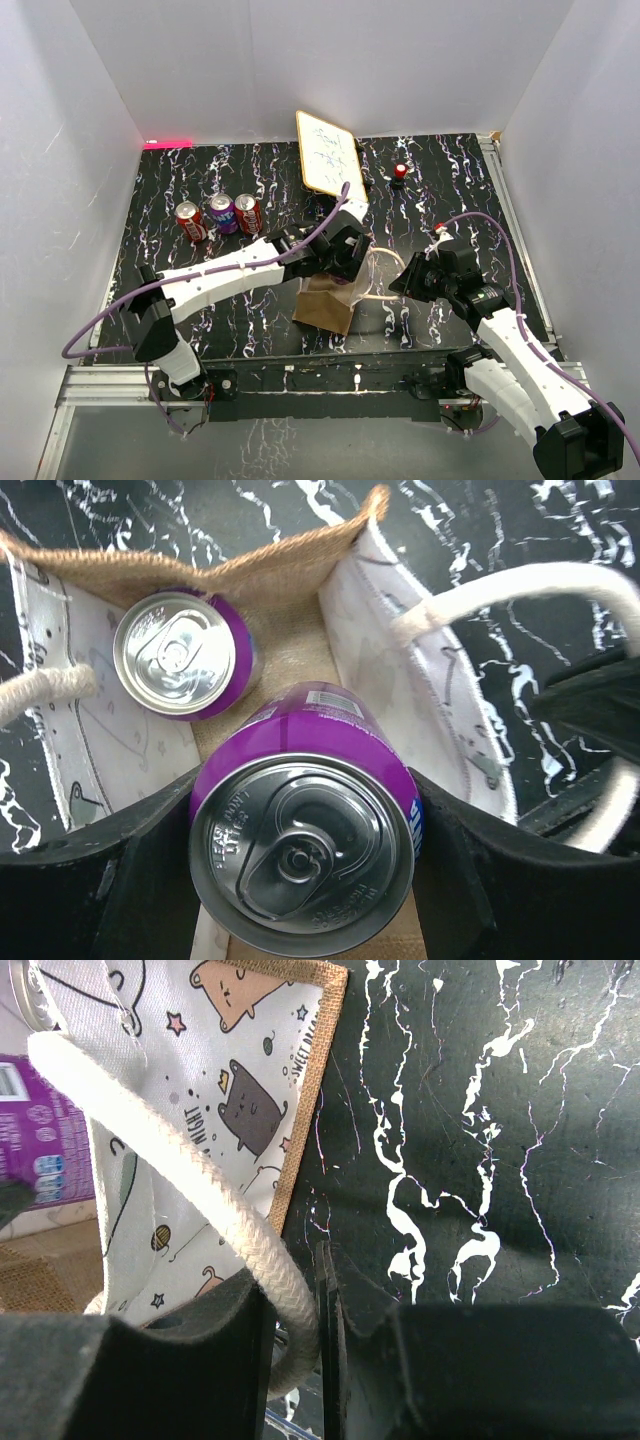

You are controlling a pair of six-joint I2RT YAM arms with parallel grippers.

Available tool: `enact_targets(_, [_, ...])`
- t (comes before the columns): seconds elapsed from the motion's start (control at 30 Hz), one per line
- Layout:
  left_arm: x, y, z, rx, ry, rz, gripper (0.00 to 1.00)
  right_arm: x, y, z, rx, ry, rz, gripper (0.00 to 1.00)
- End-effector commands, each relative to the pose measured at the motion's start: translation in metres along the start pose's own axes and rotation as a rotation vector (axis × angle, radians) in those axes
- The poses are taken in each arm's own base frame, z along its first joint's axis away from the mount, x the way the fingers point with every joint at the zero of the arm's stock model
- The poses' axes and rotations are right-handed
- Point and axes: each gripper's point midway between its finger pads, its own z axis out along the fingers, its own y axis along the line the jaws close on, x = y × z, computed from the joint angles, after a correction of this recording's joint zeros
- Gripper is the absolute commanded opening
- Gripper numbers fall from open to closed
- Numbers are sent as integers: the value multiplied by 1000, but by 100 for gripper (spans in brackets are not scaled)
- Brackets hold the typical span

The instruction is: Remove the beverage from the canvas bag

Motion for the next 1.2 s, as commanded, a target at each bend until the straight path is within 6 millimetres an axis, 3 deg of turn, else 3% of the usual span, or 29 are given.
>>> enact_targets(0.0, [-91, -17, -69, 153, -289, -41, 8, -11, 7, -1, -27, -51, -26, 24])
enact_targets(0.17, [-145, -25, -108, 202, -445, 6, 2, -11, 7, -1, -28, -50, -26, 24])
enact_targets(0.27, [-176, -14, -141, 174, -560, 18, 0, -11, 7, -1, -27, -50, -26, 24])
enact_targets(0.4, [-200, 15, -185, 82, -707, 14, 0, -12, 7, -1, -24, -52, -26, 24])
enact_targets(0.53, [-200, 57, -221, -59, -809, -4, 0, -12, 6, 0, -23, -49, -25, 24])
enact_targets(0.67, [-180, 113, -240, -306, -848, -46, 0, -12, 7, -1, -26, -50, -27, 24])
enact_targets(0.77, [-148, 150, -237, -492, -827, -76, 0, -11, 6, 0, -24, -47, -26, 24])
enact_targets(0.87, [-113, 171, -228, -577, -794, -98, 0, -12, 6, 0, -22, -46, -24, 24])
enact_targets(1.17, [23, 212, -127, -729, -348, -95, 0, -10, 6, 1, -24, -41, -25, 24])
